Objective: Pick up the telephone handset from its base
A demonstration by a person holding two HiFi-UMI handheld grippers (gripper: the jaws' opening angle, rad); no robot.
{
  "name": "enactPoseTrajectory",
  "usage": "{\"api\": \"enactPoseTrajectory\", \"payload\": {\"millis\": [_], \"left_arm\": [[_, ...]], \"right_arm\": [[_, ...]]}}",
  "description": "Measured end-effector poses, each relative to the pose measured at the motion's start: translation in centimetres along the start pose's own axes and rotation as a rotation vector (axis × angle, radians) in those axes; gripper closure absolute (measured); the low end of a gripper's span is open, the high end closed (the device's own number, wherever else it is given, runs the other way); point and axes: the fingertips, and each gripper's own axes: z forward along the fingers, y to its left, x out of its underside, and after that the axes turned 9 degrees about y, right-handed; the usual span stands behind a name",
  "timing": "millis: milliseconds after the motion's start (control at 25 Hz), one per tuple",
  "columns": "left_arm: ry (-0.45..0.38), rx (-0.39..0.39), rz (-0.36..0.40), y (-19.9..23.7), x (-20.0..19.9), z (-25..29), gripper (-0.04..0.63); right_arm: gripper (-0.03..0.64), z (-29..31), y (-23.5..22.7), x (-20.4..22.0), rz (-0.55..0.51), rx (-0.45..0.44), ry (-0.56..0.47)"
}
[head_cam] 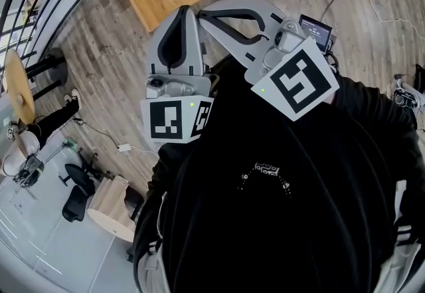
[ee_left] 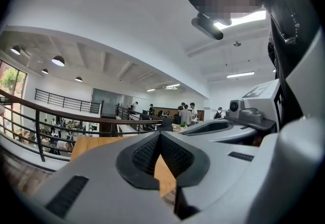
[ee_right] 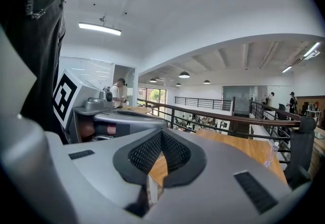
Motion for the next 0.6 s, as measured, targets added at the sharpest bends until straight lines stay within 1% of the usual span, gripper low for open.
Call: {"api": "enactPoseTrajectory", "payload": {"millis": [280,600], "left_arm": [[-0.01,-0.037,-0.029,3.6,0.4,-2.0,0.601],[-0.005,-0.076,-0.061,5.2,1.5,-3.0,0.601]], "right_arm": [[0.6,3.3,2.0,-1.1,-0.023,-0.044,0.015],[0.6,5.0,3.3,-0.9,-0.033,-0.102,0.032]]}}
